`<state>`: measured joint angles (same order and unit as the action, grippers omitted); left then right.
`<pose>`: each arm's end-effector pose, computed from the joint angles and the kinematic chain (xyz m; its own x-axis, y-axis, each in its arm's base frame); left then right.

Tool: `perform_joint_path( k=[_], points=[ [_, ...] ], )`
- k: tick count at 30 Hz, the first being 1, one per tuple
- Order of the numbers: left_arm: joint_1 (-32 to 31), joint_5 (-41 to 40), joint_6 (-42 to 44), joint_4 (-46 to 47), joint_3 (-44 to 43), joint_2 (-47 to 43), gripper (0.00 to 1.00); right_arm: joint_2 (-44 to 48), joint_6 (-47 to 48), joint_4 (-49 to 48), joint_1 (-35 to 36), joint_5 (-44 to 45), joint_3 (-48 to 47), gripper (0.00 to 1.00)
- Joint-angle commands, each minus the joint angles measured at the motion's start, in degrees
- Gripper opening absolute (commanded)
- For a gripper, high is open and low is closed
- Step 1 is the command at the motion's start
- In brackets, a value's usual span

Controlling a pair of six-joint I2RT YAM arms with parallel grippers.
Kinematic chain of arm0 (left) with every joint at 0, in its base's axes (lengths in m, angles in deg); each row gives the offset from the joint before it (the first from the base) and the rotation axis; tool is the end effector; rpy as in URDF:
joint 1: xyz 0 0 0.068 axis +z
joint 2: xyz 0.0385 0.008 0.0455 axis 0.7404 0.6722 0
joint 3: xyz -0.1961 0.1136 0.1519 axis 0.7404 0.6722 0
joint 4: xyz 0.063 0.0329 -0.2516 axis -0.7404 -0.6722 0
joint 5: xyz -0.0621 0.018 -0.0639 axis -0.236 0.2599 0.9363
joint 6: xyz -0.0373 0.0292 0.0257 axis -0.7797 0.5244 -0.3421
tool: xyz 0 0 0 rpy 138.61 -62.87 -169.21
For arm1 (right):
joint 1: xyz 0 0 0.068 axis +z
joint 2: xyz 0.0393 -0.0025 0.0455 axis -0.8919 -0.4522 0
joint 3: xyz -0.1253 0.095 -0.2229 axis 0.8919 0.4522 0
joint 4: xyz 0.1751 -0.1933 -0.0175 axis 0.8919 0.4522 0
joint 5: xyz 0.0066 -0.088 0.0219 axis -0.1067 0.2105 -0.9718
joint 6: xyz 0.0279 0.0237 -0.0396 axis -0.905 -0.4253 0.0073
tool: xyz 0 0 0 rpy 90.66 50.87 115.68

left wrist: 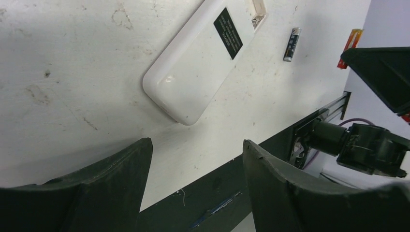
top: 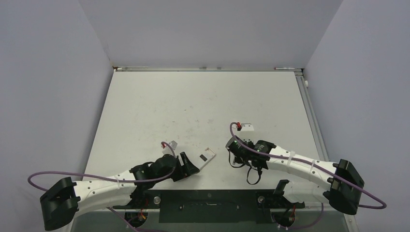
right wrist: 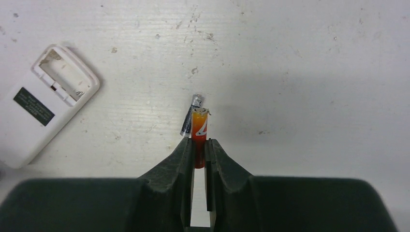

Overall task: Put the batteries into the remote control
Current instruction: Adjust the remote control at the center of the board.

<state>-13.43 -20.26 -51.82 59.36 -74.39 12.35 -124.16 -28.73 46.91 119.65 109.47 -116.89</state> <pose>0.0802 -0.1366 0.1387 -0.8696 -0.4104 -0.2746 -0.0797 0.6655 -0.7421 0.1226 0.1621 0.2072 -0.8682 0.0577 -0.4928 0.0037 0.9939 0.1099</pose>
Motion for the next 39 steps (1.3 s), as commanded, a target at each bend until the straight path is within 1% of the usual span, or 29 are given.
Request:
perform_joint_path(
  k=[1,5,8,10,13,16,17,18,19,28,39],
  points=[
    [0.69,-1.37,8.13,-7.3,-6.52,0.45,0.63,2.68,6.46,-2.76,1.12,0.14,-3.03,0.08],
    [2.42,-1.26,11.36,-10.39,-9.49,1.0,0.53,3.86,9.48,-3.64,1.3,-0.58,-3.29,0.08],
    [4.2,-1.12,13.98,-12.23,-11.26,1.54,0.42,4.64,11.77,-4.76,1.34,-1.58,-2.92,0.08],
    [6.19,-0.89,15.99,-13.91,-12.88,2.17,0.33,5.42,13.19,-5.79,1.43,-2.02,-2.49,0.08],
    [10.57,1.28,18.75,-13.6,-13.21,3.07,0.28,6.51,14.26,-6.9,1.56,-2.18,-1.94,0.08],
    [16.37,5.33,21.06,-11.05,-12.83,4.23,0.15,7.1,15.08,-7.24,1.63,-2.28,-1.63,0.08],
    [17.57,6.14,22.12,-10.51,-12.97,4.82,0.08,7.2,15.34,-7.38,1.65,-2.31,-1.55,0.08],
    [18.34,6.69,22.91,-10.07,-13.25,5.61,0.03,7.27,15.44,-7.44,1.65,-2.29,-1.45,0.08],
    [18.84,6.81,23.43,-9.96,-13.81,6.49,0.0,7.42,15.45,-7.49,1.61,-2.11,-1.36,0.08],
    [20.03,7.97,26.39,-5.77,-16.1,18.03,0.0,8.57,15.68,-7.24,1.65,-2.05,-1.09,0.08],
    [19.82,13.04,27.29,-2.5,-16.06,22.33,0.0,8.77,21.29,-10.65,1.75,-7.16,0.84,0.08]
  ],
)
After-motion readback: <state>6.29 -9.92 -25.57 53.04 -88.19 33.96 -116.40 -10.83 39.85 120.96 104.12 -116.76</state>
